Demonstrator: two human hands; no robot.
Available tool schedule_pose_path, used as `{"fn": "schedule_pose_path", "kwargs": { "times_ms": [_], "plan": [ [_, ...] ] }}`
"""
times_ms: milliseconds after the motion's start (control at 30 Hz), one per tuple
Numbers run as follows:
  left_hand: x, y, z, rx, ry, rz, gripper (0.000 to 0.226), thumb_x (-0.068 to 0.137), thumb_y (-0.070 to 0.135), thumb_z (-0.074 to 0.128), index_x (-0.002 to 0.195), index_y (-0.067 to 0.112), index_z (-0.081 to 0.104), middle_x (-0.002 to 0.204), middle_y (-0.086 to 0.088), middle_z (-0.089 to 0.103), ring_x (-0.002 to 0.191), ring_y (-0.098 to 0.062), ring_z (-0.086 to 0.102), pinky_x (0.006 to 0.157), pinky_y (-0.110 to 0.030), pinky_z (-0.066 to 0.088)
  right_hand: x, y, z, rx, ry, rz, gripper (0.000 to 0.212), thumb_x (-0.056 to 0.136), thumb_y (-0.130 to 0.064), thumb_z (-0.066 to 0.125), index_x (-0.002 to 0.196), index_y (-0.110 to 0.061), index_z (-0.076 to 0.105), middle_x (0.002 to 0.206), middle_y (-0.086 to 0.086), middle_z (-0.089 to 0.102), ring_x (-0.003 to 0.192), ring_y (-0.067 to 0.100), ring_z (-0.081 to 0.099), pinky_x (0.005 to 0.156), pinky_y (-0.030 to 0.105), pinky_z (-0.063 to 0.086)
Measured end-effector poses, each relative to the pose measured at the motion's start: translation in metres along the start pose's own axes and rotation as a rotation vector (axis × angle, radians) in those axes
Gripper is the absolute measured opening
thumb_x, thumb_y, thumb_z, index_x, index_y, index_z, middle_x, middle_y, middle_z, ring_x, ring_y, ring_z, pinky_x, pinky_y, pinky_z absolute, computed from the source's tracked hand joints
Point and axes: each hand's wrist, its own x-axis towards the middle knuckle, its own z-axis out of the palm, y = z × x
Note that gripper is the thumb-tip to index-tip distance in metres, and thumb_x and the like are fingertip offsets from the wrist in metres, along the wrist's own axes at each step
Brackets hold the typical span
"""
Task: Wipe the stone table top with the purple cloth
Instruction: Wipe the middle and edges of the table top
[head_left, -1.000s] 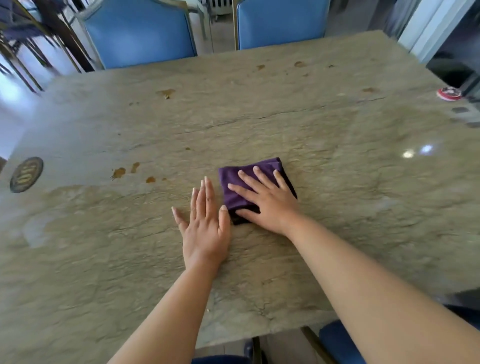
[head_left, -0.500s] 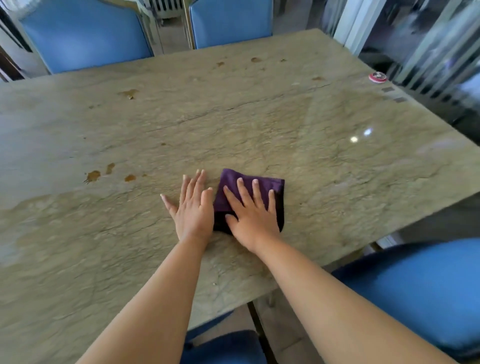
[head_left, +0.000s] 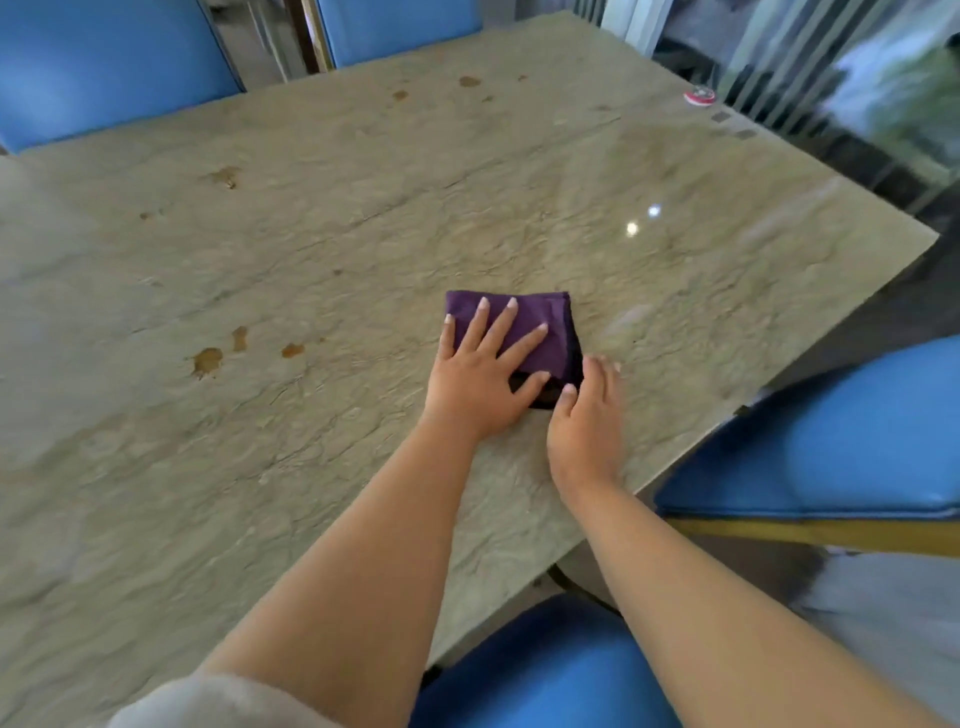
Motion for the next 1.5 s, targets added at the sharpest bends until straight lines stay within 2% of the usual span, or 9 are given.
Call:
{"fn": "schedule_pose_path", "kwargs": {
  "times_ms": [200,333,467,600,733,900,1067,1267,1500],
  "plan": [
    [-0.028,-0.092,-0.018,-0.025,-0.036,-0.335,0.064,0.088,0.071,0.017,0.148,0.050,0.011,0.163,0.005,-0.001,0.149,-0.022,-0.008,0.120,-0.050,-0.004,-0.015,-0.012,0.015,-0.420,-0.053,-0.070,0.053,0.100,-0.030,0.032,0.148,-0.008,0.024,0.158,0.016,0.015,0.147,0.030,0.007,0.120,0.047,0.007],
    [-0.102,-0.083,-0.016,-0.022,0.028,-0.266,0.063,0.090,0.069,0.019,0.149,0.048,0.014,0.163,0.003,0.004,0.150,-0.023,-0.005,0.121,-0.047,-0.002,-0.047,-0.050,0.037,-0.371,-0.180,-0.238,0.046,0.099,-0.024,0.035,0.144,-0.015,0.032,0.158,0.008,0.018,0.148,0.024,0.007,0.120,0.046,0.001],
    [-0.147,-0.122,-0.026,0.037,0.006,-0.129,0.057,0.093,0.068,0.016,0.147,0.051,0.017,0.162,0.009,0.009,0.150,-0.017,0.003,0.121,-0.046,0.005,-0.068,-0.085,0.054,-0.265,-0.225,-0.269,0.041,0.098,-0.020,0.037,0.137,-0.013,0.044,0.153,0.007,0.030,0.146,0.022,0.017,0.117,0.041,0.013],
    [-0.131,-0.180,-0.043,0.010,-0.057,-0.381,0.057,0.092,0.065,0.016,0.147,0.050,0.016,0.163,0.010,0.001,0.150,-0.016,-0.004,0.121,-0.045,-0.002,-0.092,-0.086,0.063,-0.283,-0.249,-0.221,0.051,0.098,-0.026,0.039,0.147,-0.017,0.028,0.160,0.008,0.011,0.148,0.024,0.004,0.120,0.042,0.005],
    [-0.142,-0.152,-0.035,-0.021,0.001,-0.494,0.059,0.093,0.062,0.021,0.149,0.043,0.020,0.163,0.003,0.003,0.150,-0.022,-0.005,0.120,-0.045,-0.003,-0.110,-0.075,0.068,-0.369,-0.240,-0.283,0.056,0.100,-0.030,0.032,0.152,-0.017,0.014,0.161,0.009,0.001,0.148,0.025,-0.004,0.121,0.041,0.000],
    [-0.242,-0.114,-0.031,-0.029,-0.006,-0.332,0.060,0.091,0.067,0.013,0.148,0.047,0.016,0.162,0.008,-0.002,0.149,-0.016,-0.012,0.121,-0.044,-0.005,-0.121,-0.098,0.071,-0.458,-0.320,-0.174,0.058,0.100,-0.030,0.029,0.152,-0.018,0.008,0.161,0.007,-0.004,0.147,0.029,-0.009,0.119,0.047,-0.004],
    [-0.336,-0.127,-0.047,-0.043,-0.026,-0.375,0.055,0.094,0.063,0.014,0.145,0.049,0.027,0.160,0.016,-0.001,0.147,-0.008,-0.013,0.121,-0.041,-0.006,-0.170,-0.132,0.079,-0.338,-0.481,-0.247,0.052,0.099,-0.025,0.036,0.148,-0.021,0.022,0.161,0.004,0.003,0.148,0.028,-0.006,0.119,0.049,-0.001],
    [-0.320,-0.149,-0.054,-0.079,0.047,-0.564,0.051,0.096,0.056,0.032,0.131,0.023,0.049,0.162,-0.004,0.013,0.149,-0.030,0.001,0.120,-0.048,-0.003,-0.235,-0.137,0.096,-0.334,-0.531,-0.415,0.052,0.101,-0.026,0.030,0.151,-0.024,0.016,0.162,-0.001,-0.002,0.148,0.024,-0.010,0.119,0.050,-0.004],
    [-0.289,-0.217,-0.053,0.019,-0.015,-0.454,0.074,0.088,0.069,0.015,0.153,0.036,0.000,0.163,-0.001,-0.005,0.149,-0.030,-0.009,0.120,-0.045,-0.006,-0.226,-0.157,0.122,-0.413,-0.430,-0.292,0.051,0.101,-0.035,0.026,0.150,-0.036,0.012,0.161,-0.008,-0.006,0.148,0.019,-0.012,0.117,0.055,-0.006]
  ]
}}
